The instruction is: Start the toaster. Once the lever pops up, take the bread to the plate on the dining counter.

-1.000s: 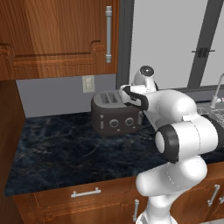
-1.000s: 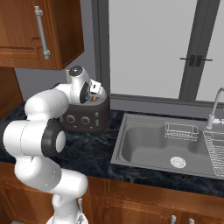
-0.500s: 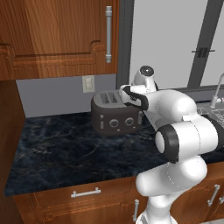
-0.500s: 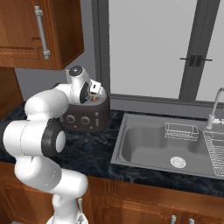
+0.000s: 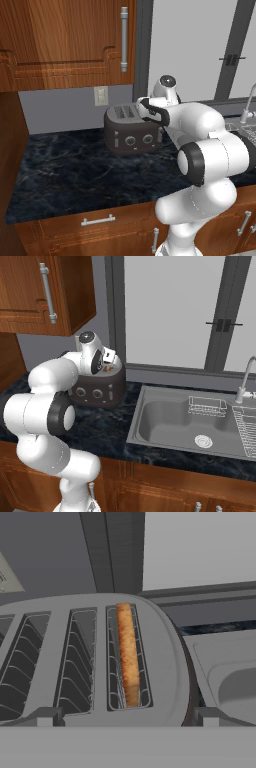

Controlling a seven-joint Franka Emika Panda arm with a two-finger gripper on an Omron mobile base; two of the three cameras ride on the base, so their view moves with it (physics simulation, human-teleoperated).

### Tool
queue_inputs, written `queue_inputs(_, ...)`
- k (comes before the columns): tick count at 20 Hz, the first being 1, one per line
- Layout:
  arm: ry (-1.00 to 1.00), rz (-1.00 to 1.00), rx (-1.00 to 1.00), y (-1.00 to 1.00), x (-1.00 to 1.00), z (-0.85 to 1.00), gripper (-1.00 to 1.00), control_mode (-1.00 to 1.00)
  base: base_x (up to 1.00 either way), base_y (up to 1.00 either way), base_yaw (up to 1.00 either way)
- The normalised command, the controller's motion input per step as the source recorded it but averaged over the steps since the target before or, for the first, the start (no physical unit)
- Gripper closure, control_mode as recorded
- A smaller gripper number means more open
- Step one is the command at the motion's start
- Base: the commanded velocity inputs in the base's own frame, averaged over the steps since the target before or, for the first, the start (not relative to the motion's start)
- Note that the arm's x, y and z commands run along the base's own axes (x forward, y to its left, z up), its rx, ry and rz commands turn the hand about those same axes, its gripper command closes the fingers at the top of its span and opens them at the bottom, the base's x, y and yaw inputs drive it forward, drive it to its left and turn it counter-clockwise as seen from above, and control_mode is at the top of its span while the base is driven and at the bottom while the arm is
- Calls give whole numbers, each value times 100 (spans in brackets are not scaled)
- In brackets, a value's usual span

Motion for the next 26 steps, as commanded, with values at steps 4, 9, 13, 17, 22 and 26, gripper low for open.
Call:
queue_inputs(4, 0, 0, 0, 0, 0, 0, -100, -100, 0, 0, 0)
queue_inputs(9, 0, 0, 0, 0, 0, 0, -100, -100, 0, 0, 0)
queue_inputs(13, 0, 0, 0, 0, 0, 0, -100, -100, 0, 0, 0)
queue_inputs(17, 0, 0, 0, 0, 0, 0, -100, -100, 0, 0, 0)
queue_inputs(22, 0, 0, 0, 0, 0, 0, -100, -100, 0, 0, 0)
queue_inputs(26, 0, 0, 0, 0, 0, 0, -100, -100, 0, 0, 0)
